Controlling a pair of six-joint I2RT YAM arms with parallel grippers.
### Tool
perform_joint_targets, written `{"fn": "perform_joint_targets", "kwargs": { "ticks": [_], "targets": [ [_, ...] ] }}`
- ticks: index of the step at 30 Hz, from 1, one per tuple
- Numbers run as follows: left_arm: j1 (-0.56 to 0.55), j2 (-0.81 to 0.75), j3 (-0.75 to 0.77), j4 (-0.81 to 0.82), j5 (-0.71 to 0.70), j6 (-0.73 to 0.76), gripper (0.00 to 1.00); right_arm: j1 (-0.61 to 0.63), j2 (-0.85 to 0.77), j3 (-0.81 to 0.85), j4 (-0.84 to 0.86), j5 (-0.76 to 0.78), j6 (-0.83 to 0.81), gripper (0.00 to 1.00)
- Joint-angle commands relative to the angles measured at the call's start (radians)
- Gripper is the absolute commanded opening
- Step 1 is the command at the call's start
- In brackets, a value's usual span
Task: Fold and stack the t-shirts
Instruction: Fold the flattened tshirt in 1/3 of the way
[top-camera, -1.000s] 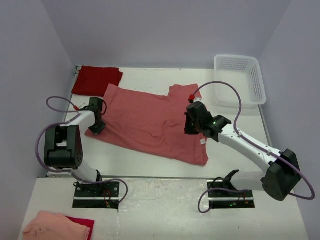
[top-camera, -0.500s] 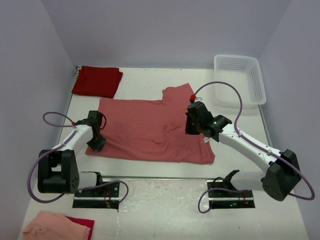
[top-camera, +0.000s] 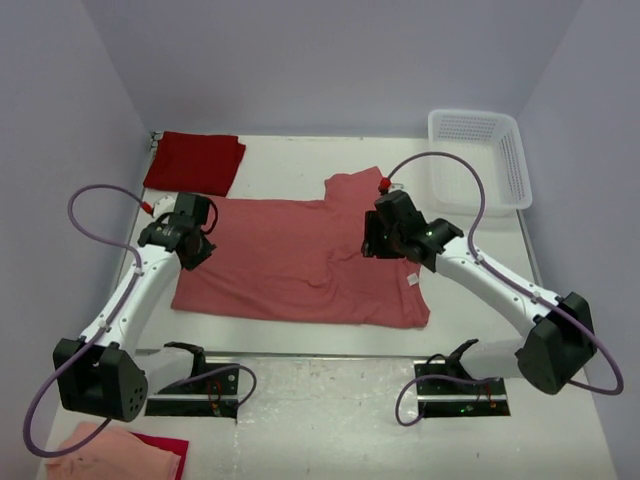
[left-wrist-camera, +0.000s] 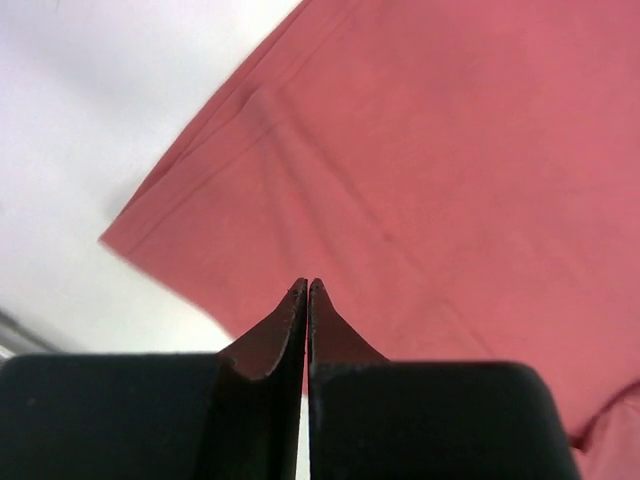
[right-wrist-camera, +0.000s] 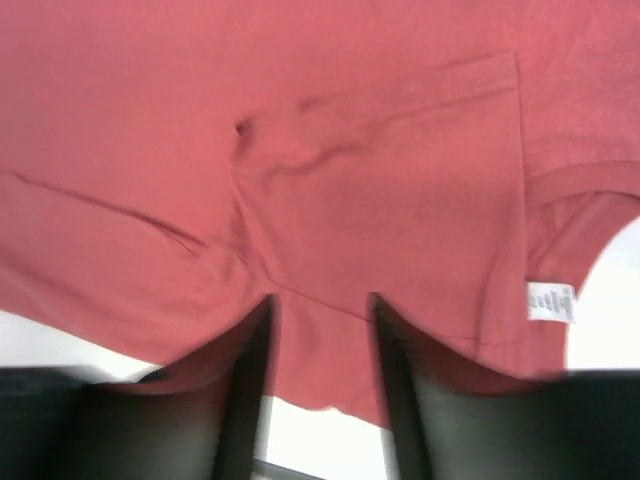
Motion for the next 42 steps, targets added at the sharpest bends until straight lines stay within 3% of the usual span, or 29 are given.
{"fn": "perform_joint_targets", "kwargs": {
  "ticks": [1,4,5,6,8,9,10,13,16,20,25,31,42],
  "targets": [
    [-0.003,0.035,0.102,0.154,0.013,0.147,0.00,-0.066,0.087,0.149,-0.008,-0.041,-0.057,0.59],
    [-0.001,0.118,0.195,0.295,0.056,0.244,0.07,-0.134,0.199,0.310,-0.050,-0.104,-0.107,0.71],
    [0.003,0.144,0.223,0.312,0.046,0.250,0.22,-0.155,0.230,0.354,-0.065,-0.113,-0.133,0.70],
    [0.003,0.193,0.279,0.312,0.038,0.256,0.25,-0.163,0.258,0.438,-0.111,-0.113,-0.142,0.67],
    [0.003,0.233,0.312,0.374,0.060,0.292,0.23,-0.177,0.343,0.535,-0.151,-0.092,-0.153,0.07],
    [0.003,0.268,0.326,0.386,0.083,0.304,0.12,-0.181,0.368,0.558,-0.181,-0.072,-0.146,0.00],
    [0.003,0.291,0.336,0.390,0.096,0.307,0.00,-0.186,0.390,0.571,-0.189,-0.089,-0.144,0.00],
    [0.003,0.371,0.343,0.441,0.204,0.330,0.00,-0.197,0.457,0.569,-0.182,-0.174,-0.124,0.00],
    [0.002,0.443,0.343,0.474,0.271,0.359,0.00,-0.198,0.500,0.494,-0.098,-0.300,-0.109,0.00],
    [0.002,0.474,0.291,0.567,0.348,0.399,0.00,-0.195,0.509,0.357,0.010,-0.352,-0.087,0.00],
    [-0.009,0.384,0.134,0.617,0.411,0.408,0.00,-0.171,0.407,0.192,0.079,-0.336,-0.086,0.00],
    [-0.010,0.284,0.047,0.516,0.524,0.405,0.00,-0.134,0.325,0.059,0.145,-0.395,-0.055,0.00],
    [-0.052,0.230,-0.174,0.656,0.842,0.395,0.00,-0.063,0.424,0.006,0.236,-0.405,-0.014,0.00]
  ]
}}
